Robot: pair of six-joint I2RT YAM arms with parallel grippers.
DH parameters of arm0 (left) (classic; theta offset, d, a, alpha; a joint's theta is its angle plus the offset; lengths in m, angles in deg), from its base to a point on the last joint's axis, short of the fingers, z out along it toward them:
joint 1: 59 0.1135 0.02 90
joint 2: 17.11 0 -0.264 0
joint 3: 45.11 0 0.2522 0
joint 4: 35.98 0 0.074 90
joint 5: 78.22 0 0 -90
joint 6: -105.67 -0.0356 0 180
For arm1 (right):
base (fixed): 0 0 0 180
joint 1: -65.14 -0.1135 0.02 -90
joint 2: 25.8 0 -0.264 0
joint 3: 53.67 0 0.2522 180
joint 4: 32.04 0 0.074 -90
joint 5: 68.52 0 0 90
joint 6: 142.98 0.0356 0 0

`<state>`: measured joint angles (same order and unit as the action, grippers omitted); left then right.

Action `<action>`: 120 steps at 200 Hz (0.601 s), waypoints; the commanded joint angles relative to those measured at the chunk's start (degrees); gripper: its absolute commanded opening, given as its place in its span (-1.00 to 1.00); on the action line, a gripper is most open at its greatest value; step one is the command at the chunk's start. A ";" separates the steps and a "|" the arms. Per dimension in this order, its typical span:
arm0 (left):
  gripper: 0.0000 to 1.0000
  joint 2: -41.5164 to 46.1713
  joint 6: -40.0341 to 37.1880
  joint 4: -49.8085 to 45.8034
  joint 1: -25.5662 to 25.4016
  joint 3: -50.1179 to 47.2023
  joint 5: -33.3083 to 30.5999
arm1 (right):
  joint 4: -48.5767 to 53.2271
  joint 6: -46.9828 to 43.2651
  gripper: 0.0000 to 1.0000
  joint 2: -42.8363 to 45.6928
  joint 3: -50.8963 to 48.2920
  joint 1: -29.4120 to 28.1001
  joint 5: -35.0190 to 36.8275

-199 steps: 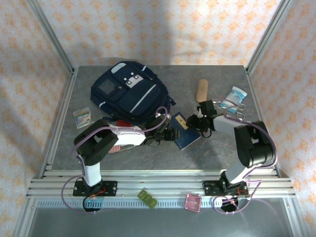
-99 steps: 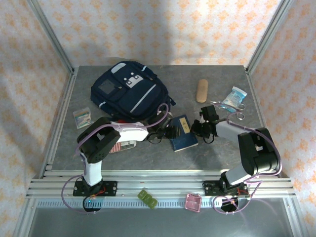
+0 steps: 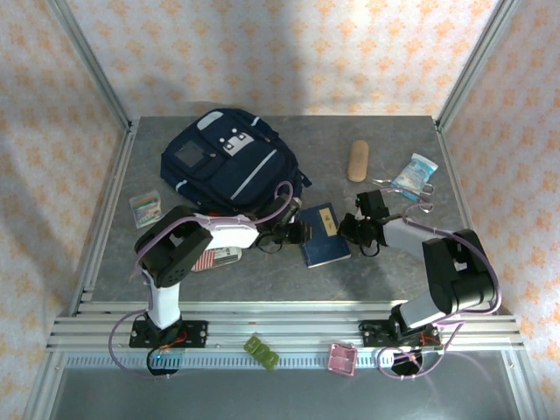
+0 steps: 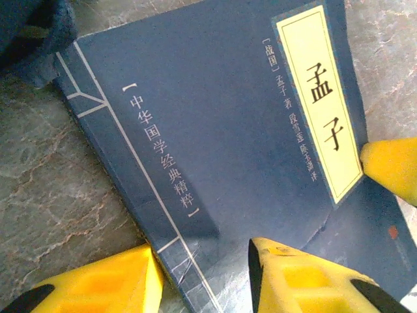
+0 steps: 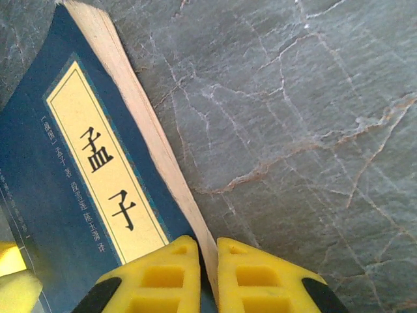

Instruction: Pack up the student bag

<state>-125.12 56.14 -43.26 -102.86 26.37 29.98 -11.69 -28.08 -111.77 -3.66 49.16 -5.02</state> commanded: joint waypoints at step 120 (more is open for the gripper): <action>-0.26 -5.02 -1.64 19.33 -3.96 4.68 10.69 | 10.14 3.78 -0.69 3.39 -6.91 -3.56 -0.04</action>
<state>-127.65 54.50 -39.63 -103.38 28.14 30.76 -6.73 -25.30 -104.43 -8.25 47.04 -3.36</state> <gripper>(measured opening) 0.422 0.163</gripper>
